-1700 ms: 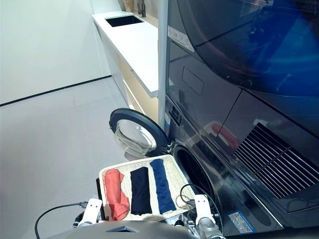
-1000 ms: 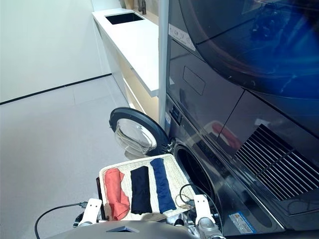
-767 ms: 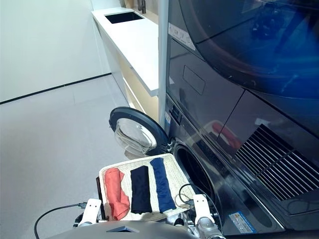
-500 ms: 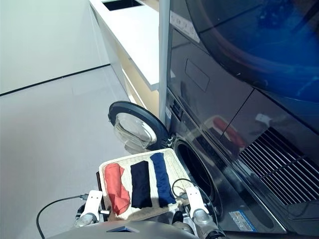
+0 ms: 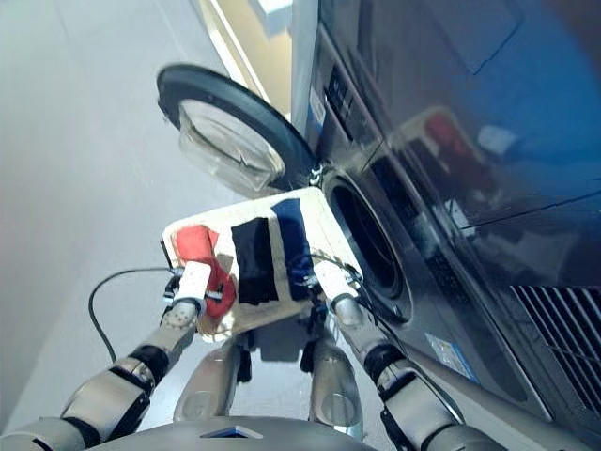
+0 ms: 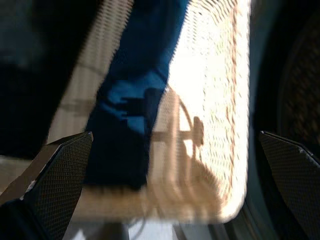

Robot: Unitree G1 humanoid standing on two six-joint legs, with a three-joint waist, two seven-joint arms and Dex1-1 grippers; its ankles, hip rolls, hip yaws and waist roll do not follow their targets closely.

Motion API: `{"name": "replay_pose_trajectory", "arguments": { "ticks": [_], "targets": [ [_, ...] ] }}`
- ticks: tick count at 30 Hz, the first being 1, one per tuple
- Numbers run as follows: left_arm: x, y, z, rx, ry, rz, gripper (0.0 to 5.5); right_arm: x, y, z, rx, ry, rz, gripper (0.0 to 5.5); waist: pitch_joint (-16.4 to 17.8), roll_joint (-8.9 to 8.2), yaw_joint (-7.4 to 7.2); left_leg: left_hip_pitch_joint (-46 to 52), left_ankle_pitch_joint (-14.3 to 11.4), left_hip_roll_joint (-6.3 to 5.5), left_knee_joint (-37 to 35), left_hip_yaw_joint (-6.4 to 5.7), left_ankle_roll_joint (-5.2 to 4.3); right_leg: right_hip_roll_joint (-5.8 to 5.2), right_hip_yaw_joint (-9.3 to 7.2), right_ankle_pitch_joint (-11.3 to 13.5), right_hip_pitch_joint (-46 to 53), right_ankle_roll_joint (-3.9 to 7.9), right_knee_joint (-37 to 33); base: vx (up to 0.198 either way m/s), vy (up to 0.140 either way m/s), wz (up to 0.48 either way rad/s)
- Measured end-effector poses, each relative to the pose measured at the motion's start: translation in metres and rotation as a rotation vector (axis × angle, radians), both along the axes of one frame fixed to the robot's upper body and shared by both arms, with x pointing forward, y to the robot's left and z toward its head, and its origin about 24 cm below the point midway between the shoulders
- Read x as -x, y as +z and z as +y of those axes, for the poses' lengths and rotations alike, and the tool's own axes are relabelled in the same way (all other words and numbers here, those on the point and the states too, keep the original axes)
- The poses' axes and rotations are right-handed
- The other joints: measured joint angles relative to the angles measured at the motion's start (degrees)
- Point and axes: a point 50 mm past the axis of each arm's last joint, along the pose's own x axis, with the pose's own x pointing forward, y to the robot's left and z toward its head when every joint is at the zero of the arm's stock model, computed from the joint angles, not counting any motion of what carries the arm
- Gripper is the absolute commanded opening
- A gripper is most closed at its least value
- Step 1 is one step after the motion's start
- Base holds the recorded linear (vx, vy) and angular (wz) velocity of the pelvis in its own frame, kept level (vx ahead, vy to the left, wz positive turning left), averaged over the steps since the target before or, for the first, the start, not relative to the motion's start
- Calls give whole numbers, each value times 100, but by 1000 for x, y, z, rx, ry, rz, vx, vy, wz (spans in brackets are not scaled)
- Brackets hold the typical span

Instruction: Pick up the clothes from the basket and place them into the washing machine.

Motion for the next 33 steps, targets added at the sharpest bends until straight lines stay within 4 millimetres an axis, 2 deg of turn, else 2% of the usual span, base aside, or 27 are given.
{"name": "replay_pose_trajectory", "arguments": {
  "ticks": [2,4,8,15,17,21,22,23,24,25,33],
  "targets": [
    [-11,13,7,-23,23,-41,550,-10,13,6,-2,13,-47,550,131,-63,-36,-129,-5,5,37,5,-12,5,13,4,-136,-12,33,0,0,0],
    [-17,21,15,-48,45,-66,550,-15,20,11,-8,20,-79,550,150,-100,-136,-315,-30,11,132,-4,-11,3,18,7,-290,-15,68,0,0,0],
    [-33,43,28,-89,81,-124,550,-25,40,19,-32,39,-157,550,234,-265,-158,-793,-123,27,440,-8,-17,11,139,47,-733,-67,193,0,0,0],
    [-37,53,43,48,243,-159,550,-21,41,25,-45,67,-172,550,185,-351,-296,-1481,-320,85,1016,-15,7,30,158,101,-1179,-33,245,0,0,0],
    [-39,58,46,85,269,-186,550,-19,39,25,-48,69,-167,550,139,-424,-317,-1693,-374,113,1182,-26,3,56,157,156,-1313,-73,245,0,0,0],
    [-45,71,55,189,343,-236,550,-17,44,31,-100,80,-193,550,-12,-651,-482,-2143,-461,165,1496,-27,6,92,168,210,-1632,-42,245,0,0,0],
    [-47,74,56,200,349,-244,479,-16,45,31,-110,78,-195,550,-37,-688,-492,-2248,-477,182,1564,-29,9,103,172,230,-1702,-45,245,0,0,0],
    [-47,75,57,209,350,-247,289,-16,45,30,-116,74,-192,550,-43,-697,-496,-2307,-480,184,1593,-32,11,104,171,241,-1741,-42,245,0,0,0],
    [-47,75,58,222,356,-250,179,-16,45,30,-118,73,-191,550,-44,-699,-501,-2360,-489,189,1633,-42,13,108,166,248,-1774,-46,245,0,0,0],
    [-47,76,61,235,370,-255,9,-16,45,31,-119,74,-191,550,-45,-700,-496,-2430,-520,202,1711,-58,15,119,167,258,-1815,-59,246,0,0,0],
    [-48,81,64,355,415,-302,0,-16,44,30,-141,57,-185,550,-46,-701,-491,-2622,-591,197,1898,-162,22,124,160,267,-1916,-55,257,0,0,0]
  ]
}}
